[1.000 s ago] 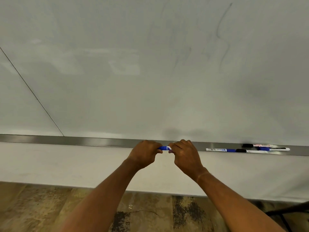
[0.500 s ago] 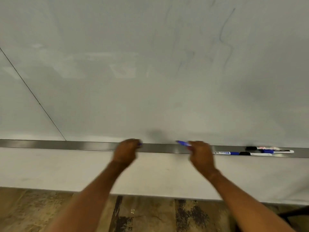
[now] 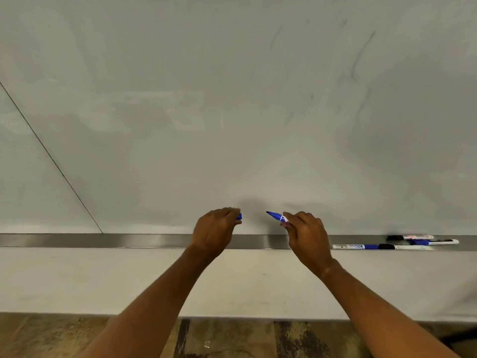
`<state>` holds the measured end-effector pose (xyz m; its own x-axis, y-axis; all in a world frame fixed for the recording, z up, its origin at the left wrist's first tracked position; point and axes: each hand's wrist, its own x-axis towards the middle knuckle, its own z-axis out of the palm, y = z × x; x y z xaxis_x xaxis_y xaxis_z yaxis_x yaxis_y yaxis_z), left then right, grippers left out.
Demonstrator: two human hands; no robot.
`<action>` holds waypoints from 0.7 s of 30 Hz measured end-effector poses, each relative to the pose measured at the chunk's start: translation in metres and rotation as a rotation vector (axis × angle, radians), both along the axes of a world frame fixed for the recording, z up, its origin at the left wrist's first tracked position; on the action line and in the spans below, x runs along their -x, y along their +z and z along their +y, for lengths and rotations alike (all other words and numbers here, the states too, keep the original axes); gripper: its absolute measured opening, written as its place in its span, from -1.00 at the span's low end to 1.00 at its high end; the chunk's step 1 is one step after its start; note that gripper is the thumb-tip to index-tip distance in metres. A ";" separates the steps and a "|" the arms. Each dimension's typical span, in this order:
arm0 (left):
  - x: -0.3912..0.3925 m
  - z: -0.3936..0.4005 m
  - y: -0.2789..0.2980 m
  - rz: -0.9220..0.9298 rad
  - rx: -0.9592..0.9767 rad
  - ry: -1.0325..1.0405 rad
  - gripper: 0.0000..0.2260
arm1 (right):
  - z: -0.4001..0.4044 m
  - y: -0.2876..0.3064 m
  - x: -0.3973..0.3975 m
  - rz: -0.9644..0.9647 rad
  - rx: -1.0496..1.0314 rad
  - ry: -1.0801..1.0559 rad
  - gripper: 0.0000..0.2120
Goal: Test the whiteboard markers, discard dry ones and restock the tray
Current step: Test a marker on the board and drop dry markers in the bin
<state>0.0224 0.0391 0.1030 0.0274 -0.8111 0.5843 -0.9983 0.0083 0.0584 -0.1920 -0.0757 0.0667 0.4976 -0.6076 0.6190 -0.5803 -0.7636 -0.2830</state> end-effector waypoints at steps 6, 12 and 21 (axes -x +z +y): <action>-0.009 -0.003 0.007 0.005 0.054 -0.020 -0.80 | 0.011 0.012 -0.015 -0.130 -0.093 0.045 -0.64; -0.022 -0.011 0.031 -0.026 0.147 -0.014 -0.78 | 0.009 0.045 -0.028 -0.333 -0.142 0.100 -0.74; -0.044 -0.027 0.103 -0.134 0.335 0.051 -0.70 | 0.005 0.159 -0.054 -0.624 0.095 0.123 -0.88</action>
<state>0.0666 0.0121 0.2058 -0.0323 -0.5736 0.8185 -0.9965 -0.0450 -0.0709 -0.1378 -0.0710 0.2261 0.0888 -0.4972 0.8631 -0.2348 -0.8525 -0.4670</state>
